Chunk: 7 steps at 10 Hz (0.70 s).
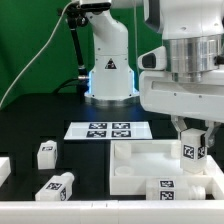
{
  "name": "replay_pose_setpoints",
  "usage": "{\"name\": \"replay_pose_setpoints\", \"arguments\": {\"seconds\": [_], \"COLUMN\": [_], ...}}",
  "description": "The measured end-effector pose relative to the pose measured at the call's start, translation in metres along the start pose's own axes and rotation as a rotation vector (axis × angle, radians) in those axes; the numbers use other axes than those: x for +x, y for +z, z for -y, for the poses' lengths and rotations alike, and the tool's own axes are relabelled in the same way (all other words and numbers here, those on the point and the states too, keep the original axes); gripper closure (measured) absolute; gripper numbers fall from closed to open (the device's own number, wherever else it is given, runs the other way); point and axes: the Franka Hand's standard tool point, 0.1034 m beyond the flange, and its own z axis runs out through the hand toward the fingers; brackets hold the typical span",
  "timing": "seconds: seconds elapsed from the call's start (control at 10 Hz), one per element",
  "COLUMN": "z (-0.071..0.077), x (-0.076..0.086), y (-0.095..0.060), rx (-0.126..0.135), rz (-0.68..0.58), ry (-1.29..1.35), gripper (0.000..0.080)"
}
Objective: Assemble one leg
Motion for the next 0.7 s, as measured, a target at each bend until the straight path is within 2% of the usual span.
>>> {"name": "replay_pose_setpoints", "arguments": {"seconds": [0.2,0.4,0.5,0.6,0.7], "z": [0.0005,0.0007,0.0006,0.0000,-0.0001], "x": [0.0013,0.0005,0.0008,0.0018,0.0013], "y": [0.0003,0.0005,0.0003,-0.0005,-0.0004], "rx": [0.012,0.012,0.012,0.013,0.012], "rz": [0.016,0.017,0.016,0.014,0.013], "ry": [0.096,0.083,0.034,-0.057,-0.158], "gripper": [0.0515,0.0268,0.0268,0.0175,0.0157]}}
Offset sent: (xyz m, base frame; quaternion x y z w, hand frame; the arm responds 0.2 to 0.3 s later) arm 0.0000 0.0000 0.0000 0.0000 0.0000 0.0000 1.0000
